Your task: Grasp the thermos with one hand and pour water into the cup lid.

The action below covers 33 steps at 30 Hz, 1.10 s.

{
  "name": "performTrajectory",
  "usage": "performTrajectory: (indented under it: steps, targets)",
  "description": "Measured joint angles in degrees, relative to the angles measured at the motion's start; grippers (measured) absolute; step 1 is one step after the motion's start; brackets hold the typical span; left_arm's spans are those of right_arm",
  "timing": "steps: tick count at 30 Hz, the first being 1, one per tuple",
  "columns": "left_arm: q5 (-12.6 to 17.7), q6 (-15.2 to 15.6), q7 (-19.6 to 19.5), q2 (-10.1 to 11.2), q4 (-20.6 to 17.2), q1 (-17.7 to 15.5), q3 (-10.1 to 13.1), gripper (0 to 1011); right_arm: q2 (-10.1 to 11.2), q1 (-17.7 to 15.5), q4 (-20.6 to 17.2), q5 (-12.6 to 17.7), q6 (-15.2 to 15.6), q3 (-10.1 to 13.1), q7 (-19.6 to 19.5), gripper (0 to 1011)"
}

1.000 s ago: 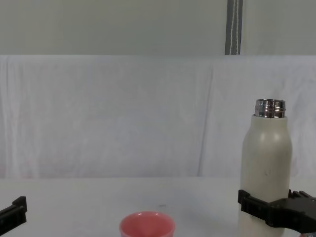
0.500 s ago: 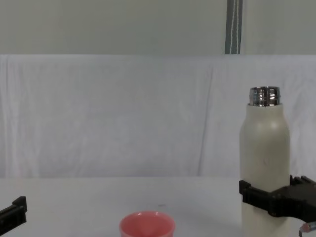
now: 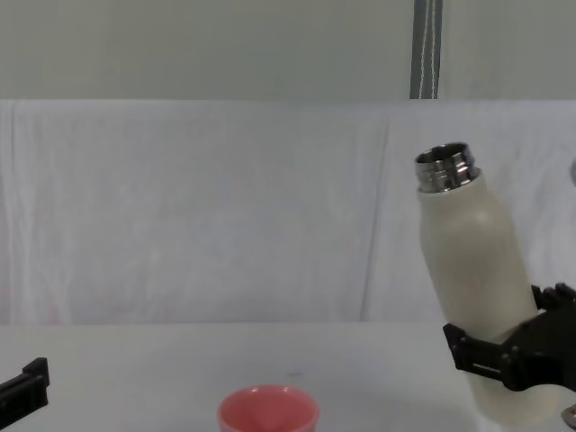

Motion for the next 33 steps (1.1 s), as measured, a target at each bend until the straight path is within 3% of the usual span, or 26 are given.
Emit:
performTrajectory:
  steps: [2,7,15,25,33]
  targets:
    - [0.00,0.00,0.00,0.00,0.00,0.00,0.00,1001,0.48,-0.07,-0.48,-2.10,0.00,-0.48,-0.67,952]
    - [0.00,0.00,0.00,0.00,0.00,0.00,0.00,1001,2.65,-0.08,-1.54,-11.77,-0.03,-2.92,-3.15,952]
    - [0.00,0.00,0.00,0.00,0.00,0.00,0.00,1001,4.59,0.36,-1.14,-24.22,0.20,-6.08,-6.58,952]
    - [0.00,0.00,0.00,0.00,0.00,0.00,0.00,1001,4.60,1.53,2.21,-34.71,-0.05,-8.18,-11.30,952]
    - [0.00,0.00,0.00,0.00,0.00,0.00,0.00,1001,4.64,2.41,4.39,-39.97,-1.17,-9.08,-13.94,952]
